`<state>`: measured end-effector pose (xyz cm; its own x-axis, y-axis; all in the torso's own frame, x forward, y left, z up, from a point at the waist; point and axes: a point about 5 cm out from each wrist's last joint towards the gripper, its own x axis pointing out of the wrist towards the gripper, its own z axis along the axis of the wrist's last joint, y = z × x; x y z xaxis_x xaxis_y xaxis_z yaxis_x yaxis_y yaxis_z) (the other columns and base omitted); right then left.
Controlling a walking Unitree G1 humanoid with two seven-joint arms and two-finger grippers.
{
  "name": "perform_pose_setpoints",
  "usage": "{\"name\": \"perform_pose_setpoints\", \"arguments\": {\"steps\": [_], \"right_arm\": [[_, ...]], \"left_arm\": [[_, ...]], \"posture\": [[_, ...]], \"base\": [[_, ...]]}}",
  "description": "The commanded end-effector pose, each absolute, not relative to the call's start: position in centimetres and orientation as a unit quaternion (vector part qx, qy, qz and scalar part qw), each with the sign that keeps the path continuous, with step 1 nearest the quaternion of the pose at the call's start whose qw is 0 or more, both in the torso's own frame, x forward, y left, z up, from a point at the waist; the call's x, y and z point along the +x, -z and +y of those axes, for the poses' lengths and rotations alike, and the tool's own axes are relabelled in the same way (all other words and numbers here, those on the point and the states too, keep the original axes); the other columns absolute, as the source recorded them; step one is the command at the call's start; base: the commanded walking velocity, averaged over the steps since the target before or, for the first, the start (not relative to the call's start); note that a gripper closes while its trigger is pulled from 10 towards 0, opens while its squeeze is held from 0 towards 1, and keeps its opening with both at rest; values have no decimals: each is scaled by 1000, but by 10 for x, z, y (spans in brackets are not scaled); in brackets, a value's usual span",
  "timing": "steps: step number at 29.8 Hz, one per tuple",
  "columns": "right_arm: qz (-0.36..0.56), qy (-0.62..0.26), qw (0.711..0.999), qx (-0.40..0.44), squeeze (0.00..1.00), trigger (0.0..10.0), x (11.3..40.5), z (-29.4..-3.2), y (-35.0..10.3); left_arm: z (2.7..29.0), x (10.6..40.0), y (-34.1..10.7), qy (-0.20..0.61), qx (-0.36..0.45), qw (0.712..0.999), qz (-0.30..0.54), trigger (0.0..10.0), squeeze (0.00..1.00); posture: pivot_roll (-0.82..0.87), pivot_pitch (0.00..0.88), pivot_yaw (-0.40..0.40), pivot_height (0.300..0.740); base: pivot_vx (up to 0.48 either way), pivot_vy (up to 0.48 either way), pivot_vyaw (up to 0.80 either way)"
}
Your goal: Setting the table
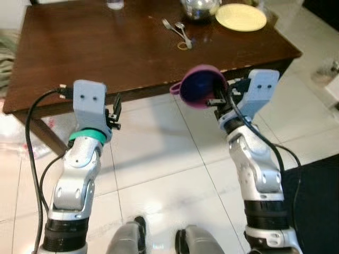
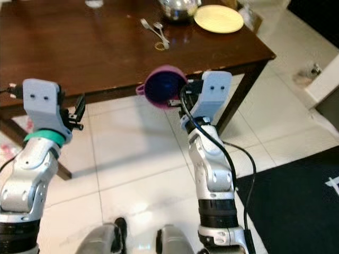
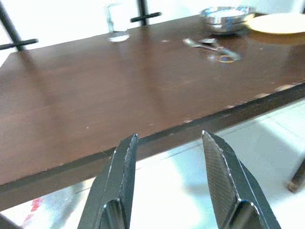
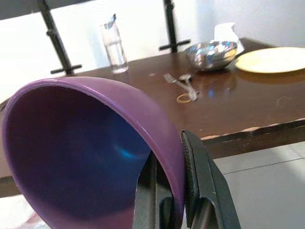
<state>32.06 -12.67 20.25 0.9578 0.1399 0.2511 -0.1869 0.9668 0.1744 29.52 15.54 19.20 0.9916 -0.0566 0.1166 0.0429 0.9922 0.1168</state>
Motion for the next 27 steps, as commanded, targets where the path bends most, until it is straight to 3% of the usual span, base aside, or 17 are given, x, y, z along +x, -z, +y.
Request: {"name": "perform_pose_setpoints", "arguments": {"steps": [1, 8, 27], "right_arm": [[-116, -78, 984, 109, 0, 10000, 321, -128, -202], [-114, -81, 984, 109, 0, 10000, 321, -129, -202], [-122, -96, 982, 110, 0, 10000, 319, -126, -204]], "left_arm": [[156, 296, -188, 22, 58, 997, -48, 10000, 0], [157, 297, -185, 15, 63, 997, -38, 10000, 0], [158, 298, -182, 6, 73, 997, -27, 10000, 0]], "posture": [[-71, 84, 22, 740], [-72, 85, 20, 740], [-69, 91, 23, 740]], "base": [[0, 0, 0], [0, 0, 0], [0, 0, 800]]}}
